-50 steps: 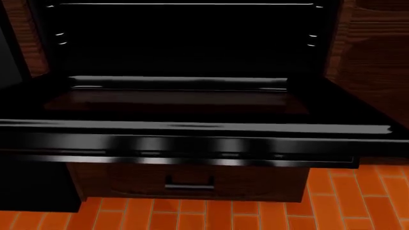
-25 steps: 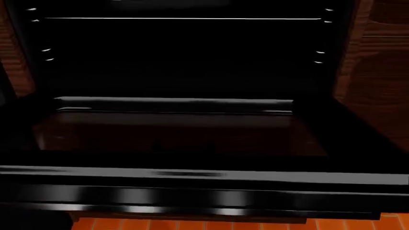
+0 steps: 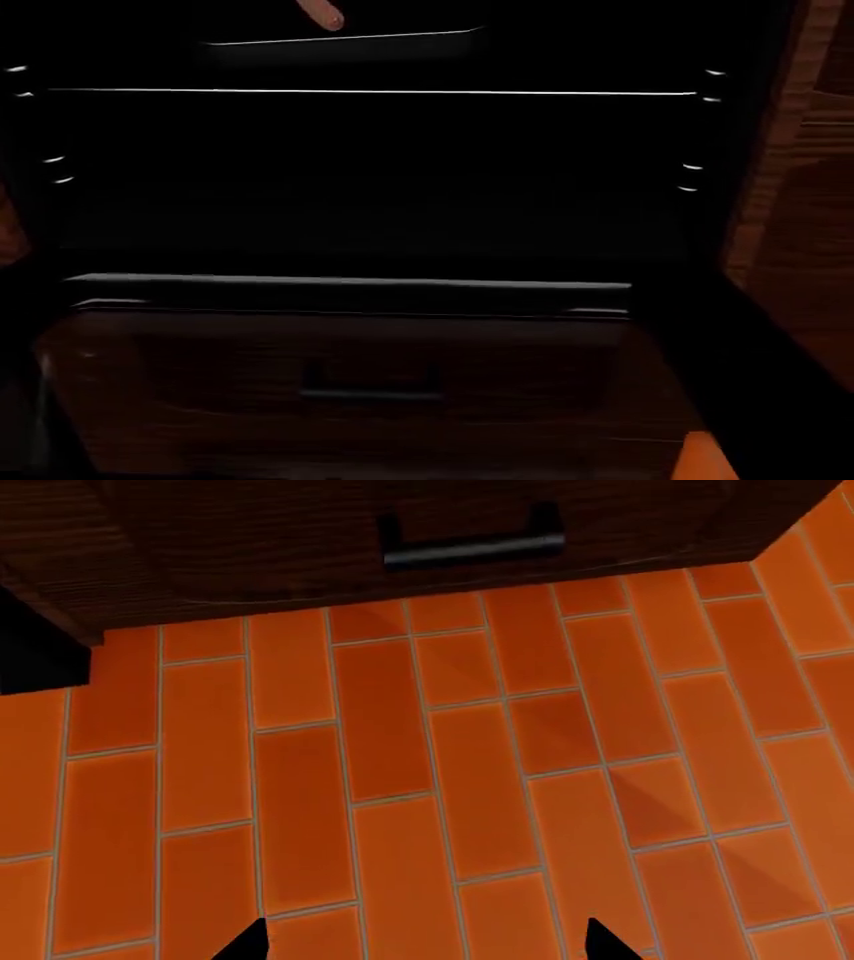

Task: Close the oven door

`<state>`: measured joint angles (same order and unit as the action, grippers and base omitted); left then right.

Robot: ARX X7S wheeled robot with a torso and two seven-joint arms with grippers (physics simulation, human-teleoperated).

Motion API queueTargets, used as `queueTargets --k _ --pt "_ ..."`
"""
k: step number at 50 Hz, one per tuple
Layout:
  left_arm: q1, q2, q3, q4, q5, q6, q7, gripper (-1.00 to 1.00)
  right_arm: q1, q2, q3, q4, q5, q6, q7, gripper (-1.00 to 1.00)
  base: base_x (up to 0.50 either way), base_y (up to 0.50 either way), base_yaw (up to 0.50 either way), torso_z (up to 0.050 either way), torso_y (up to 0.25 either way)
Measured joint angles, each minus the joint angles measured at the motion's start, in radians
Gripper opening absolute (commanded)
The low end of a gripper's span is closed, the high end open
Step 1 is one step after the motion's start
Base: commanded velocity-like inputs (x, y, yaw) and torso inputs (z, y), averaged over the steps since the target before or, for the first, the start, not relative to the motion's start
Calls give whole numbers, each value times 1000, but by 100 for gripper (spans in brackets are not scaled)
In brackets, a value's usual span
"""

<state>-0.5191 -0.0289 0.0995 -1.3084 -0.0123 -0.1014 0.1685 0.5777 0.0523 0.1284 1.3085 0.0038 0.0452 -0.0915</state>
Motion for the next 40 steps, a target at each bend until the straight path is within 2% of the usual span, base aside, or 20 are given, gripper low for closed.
queueTargets --k 19,31,40 --pt "0 1 -1 1 -2 -2 3 100 -3 0 -4 0 0 -7 -2 100 49 0 0 0 0" --pt "3 2 1 0 -2 0 4 100 -4 0 -6 0 0 -9 -2 100 220 0 0 0 0" --pt "-3 2 1 0 -2 8 2 100 -1 0 -9 0 0 -21 -1 100 0 0 0 0 0"
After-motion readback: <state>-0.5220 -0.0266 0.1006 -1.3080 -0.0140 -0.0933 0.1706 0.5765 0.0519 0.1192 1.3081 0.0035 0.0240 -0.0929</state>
